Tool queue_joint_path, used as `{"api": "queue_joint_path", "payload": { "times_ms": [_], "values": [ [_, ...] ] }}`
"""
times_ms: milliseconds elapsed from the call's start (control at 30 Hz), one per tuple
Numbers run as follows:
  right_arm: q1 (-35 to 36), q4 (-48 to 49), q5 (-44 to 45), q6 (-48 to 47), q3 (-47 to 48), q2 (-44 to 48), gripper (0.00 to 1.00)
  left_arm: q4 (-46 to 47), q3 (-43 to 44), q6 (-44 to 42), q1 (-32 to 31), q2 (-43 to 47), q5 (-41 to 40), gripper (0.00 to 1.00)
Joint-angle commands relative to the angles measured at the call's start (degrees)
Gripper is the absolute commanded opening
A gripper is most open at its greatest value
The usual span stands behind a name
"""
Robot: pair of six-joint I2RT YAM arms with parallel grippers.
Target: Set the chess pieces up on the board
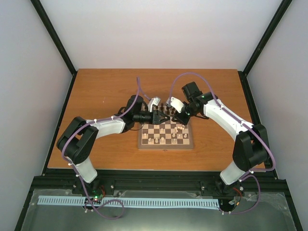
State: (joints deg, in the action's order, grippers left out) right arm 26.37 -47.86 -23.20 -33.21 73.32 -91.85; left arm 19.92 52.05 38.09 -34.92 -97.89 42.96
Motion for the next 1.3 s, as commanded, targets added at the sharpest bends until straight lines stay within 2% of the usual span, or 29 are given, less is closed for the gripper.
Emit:
{"api": "queue_joint_path", "payload": {
  "times_ms": [0, 233, 400, 467, 500, 567, 700, 800, 933, 1033, 1267],
  "values": [
    [0.0, -0.1, -1.3, -0.1, -0.6, 1.6, 0.13, 2.9, 2.2, 0.3, -0.5, -0.4, 1.1, 0.3],
    [0.0, -0.1, -1.5, -0.2, -0.5, 1.4, 0.13, 2.9, 2.8, -0.3, -0.5, -1.0, 1.6, 0.18],
    [0.0, -0.2, -1.7, -0.4, -0.1, 1.9, 0.13, 3.3, 2.4, -0.8, -0.6, -0.8, 1.3, 0.16],
    [-0.5, -0.2, -2.6, 0.2, 0.4, 2.4, 0.19, 3.9, 1.9, -0.8, -0.6, -0.3, 0.5, 0.16],
    [-1.2, -0.3, -3.9, 0.7, 1.0, 2.8, 0.26, 4.3, 1.6, -0.7, -0.6, 0.3, 0.1, 0.16],
    [-3.7, 0.0, -7.8, 2.5, 2.0, 4.0, 0.38, 5.2, 0.8, -0.4, -0.6, 1.8, -1.2, 0.16],
    [-11.9, 1.6, -20.0, 9.6, 3.9, 6.1, 0.48, 8.1, -1.5, 1.0, -0.8, 5.1, -5.3, 0.16],
    [-16.6, 4.5, -32.6, 18.2, 2.3, 5.9, 0.5, 12.7, -3.9, 3.0, -1.3, 7.5, -9.5, 0.16],
    [-17.3, 9.6, -43.5, 28.1, -1.5, 3.4, 0.5, 16.3, -5.7, 2.8, -3.2, 9.5, -14.7, 0.16],
    [-17.3, 13.4, -47.6, 33.1, -3.1, 1.9, 0.5, 18.7, -6.1, 2.6, -4.5, 10.0, -16.6, 0.16],
    [-17.3, 11.5, -53.7, 33.8, -1.9, -1.8, 0.5, 21.1, -5.6, 4.0, -5.5, 9.0, -17.1, 0.16]
  ]
}}
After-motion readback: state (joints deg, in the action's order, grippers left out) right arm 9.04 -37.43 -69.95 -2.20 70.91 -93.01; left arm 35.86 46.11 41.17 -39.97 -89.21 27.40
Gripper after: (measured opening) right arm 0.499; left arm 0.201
